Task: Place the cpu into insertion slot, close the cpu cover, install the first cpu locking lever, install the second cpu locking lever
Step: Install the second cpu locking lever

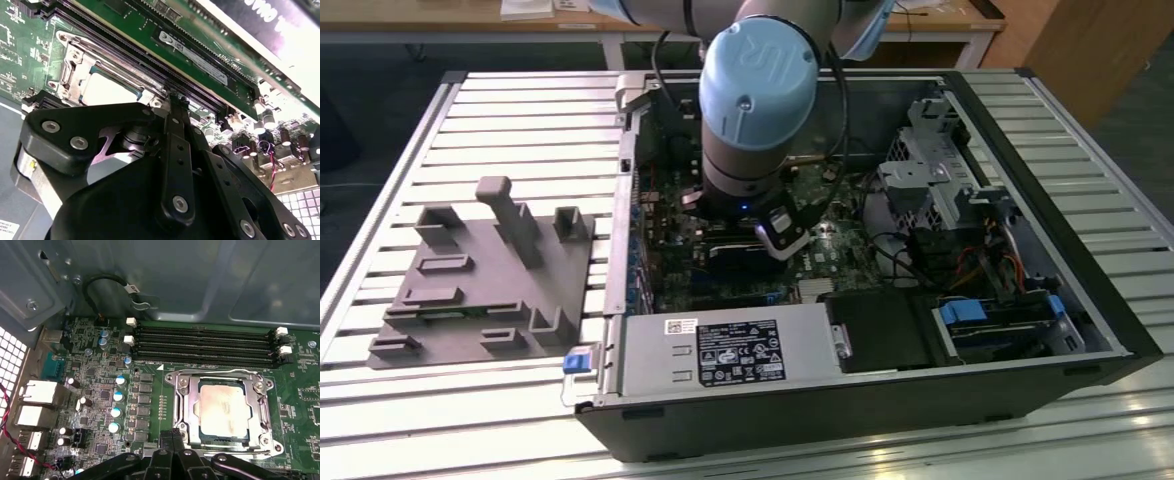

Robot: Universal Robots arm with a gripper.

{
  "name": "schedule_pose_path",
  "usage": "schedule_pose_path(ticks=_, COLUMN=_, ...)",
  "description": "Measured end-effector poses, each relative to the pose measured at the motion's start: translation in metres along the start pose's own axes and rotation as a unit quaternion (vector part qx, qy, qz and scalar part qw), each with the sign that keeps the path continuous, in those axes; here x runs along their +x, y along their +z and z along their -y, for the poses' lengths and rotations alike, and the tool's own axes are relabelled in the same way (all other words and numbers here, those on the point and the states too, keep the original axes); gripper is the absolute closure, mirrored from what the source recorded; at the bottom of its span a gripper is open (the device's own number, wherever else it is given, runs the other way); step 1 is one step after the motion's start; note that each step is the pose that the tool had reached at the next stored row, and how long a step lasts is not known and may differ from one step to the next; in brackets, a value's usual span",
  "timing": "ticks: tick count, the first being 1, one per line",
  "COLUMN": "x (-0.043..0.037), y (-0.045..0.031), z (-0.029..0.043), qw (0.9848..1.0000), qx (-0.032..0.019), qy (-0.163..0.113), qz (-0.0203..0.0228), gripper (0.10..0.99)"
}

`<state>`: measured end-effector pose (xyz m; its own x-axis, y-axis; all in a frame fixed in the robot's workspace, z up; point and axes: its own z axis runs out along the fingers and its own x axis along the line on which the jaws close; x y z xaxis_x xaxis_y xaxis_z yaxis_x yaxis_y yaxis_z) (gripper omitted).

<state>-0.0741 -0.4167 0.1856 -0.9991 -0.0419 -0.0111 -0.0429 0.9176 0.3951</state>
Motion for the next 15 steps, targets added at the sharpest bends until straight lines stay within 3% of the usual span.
schedule_pose_path(ticks=8, x=0.0008, y=0.0012, z=-0.0010, qw=1.0000, qx=-0.0019, qy=0.000, qz=0.0002, gripper=0.980)
schedule_pose_path(ticks=15, x=0.0009, y=-0.0107, z=-0.0060, qw=1.0000, qx=-0.0018, qy=0.000, qz=0.0002, gripper=0.980)
